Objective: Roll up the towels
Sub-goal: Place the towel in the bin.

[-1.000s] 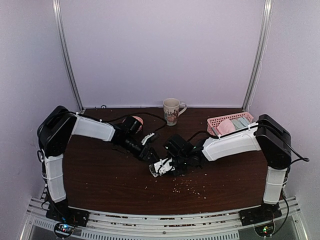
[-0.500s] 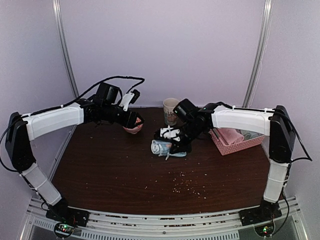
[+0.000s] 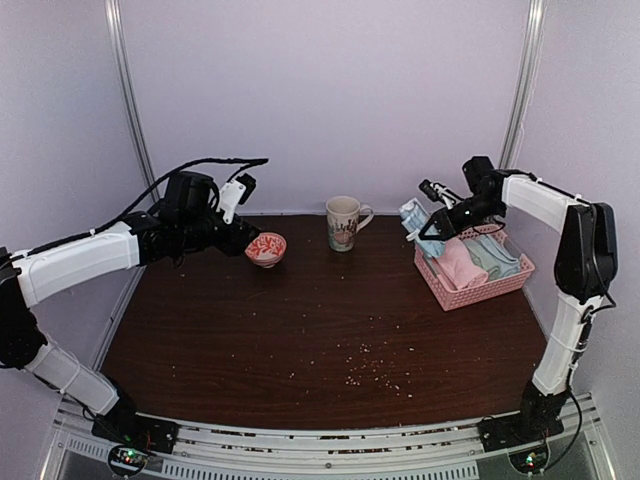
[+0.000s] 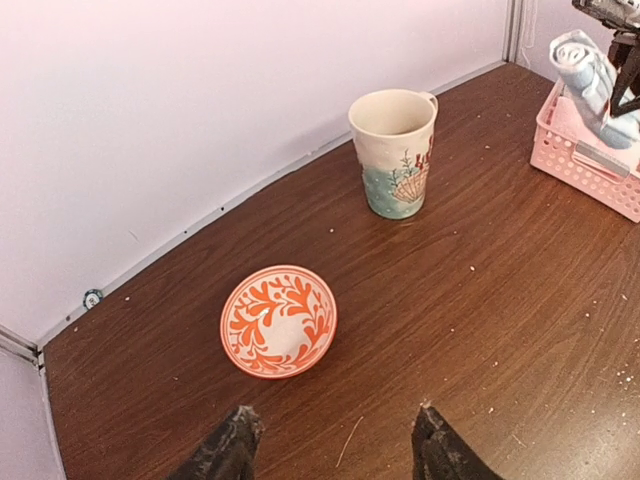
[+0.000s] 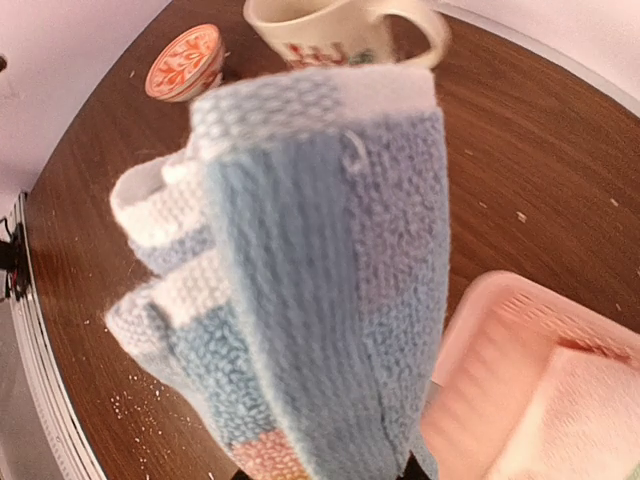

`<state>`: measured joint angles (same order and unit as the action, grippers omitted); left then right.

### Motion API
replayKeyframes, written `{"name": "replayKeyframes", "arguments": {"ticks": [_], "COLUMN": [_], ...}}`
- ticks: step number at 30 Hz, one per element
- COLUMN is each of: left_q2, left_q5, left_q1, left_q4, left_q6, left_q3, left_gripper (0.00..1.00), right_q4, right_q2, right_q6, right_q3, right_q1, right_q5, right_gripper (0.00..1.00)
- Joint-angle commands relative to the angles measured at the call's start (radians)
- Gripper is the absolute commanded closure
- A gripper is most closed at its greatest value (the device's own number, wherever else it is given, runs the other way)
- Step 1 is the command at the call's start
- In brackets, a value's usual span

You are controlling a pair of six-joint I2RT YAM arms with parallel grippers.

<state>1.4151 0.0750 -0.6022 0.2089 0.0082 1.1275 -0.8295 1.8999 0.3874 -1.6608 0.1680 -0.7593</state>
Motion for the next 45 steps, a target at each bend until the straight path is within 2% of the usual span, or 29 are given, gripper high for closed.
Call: {"name": "replayKeyframes", "arguments": {"ticks": [1,5,12,17,19,24,28,31,39,45], "left_q2": [-0.009,-0.014,-0.007,-0.005,0.000,0.012,0.018,0.020,0.021,0.022], "left_q5": [0.053,0.090,0.123,0.141,0.143,0.143,0.143,0.148,0.139,0.124], "left_q1": [0.002,0.001,0.002,0.001,0.002,0.001,0.002,0.002,0.001,0.001], "left_q4": [-0.043,-0.042,-0.043,-0.042,-0.042,-0.040,-0.039,-0.035,-0.029,-0.030], "left_q6": [0.039,0.046,0.059,0.064,0.064,0.065,0.065,0.069,0.072,0.073], "left_q3": [-0.001,-0.004,-0.009,-0.011,-0.008,-0.006,-0.006,-0.005,-0.002,-0.002], "left_gripper": [0.46,0.46,0.46,0.46,0.46,0.46,0.46,0.46,0.46,0.46], "right_q4": [-0.070,-0.117,-0.193,-0.083,-0.076,-0.076,-0.087,-0.104,-0.096,-0.089], "right_q2": [-0.021,-0.011,-0.026,-0.108,-0.117,-0.118,-0.105,-0.085,-0.025,0.028], "right_q6": [-0.112,-0.133,-0.110,-0.267,-0.316,-0.385,-0.435,-0.468,-0.480,-0.481], "right_q3": [-0.021,-0.002,0.015,0.083,0.092,0.104,0.119,0.120,0.106,0.066], "right_q1": [-0.133,-0.204,-0.214,-0.217,-0.217,-0.216,-0.215,-0.203,-0.120,-0.106], "right_q5": [-0.091,-0.074,-0.056,0.173,0.209,0.239,0.200,0.177,0.324,0.378], "right_gripper": [0.91,0.90,0.90,0.93,0.96,0.99,0.99,0.97,0.97,0.97]}}
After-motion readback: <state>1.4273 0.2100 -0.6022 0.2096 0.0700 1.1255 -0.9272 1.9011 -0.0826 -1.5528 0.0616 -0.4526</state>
